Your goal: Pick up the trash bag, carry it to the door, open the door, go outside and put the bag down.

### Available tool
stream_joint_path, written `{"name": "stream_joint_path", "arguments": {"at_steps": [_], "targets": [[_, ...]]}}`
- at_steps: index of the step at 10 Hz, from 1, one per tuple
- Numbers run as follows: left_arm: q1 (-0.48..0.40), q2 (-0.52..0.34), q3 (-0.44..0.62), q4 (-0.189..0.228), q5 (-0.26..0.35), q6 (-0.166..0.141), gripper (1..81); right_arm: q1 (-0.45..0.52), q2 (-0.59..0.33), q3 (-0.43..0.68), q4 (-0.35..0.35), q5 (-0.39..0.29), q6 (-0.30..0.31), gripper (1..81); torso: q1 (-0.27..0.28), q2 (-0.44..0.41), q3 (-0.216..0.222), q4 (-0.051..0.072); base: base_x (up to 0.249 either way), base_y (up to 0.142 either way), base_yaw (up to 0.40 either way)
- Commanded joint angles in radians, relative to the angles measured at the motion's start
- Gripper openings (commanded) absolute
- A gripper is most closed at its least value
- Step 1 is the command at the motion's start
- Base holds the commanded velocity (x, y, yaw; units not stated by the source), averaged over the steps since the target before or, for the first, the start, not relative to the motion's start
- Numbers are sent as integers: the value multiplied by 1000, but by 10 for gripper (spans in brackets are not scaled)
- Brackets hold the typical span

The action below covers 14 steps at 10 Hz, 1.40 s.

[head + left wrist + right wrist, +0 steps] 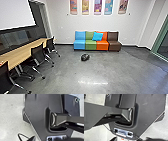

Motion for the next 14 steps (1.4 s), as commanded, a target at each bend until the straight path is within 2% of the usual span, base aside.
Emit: {"name": "stream_joint_path", "arguments": {"at_steps": [1,14], "targets": [[-44,-3,3,-5,63,2,811,33,-11,12,5,-68,-5,811,0,0,0,0,153,0,0],[-45,1,2,-5,63,2,811,26,1,11,0,-61,-1,811,0,0,0,0,165,0,0]]}}
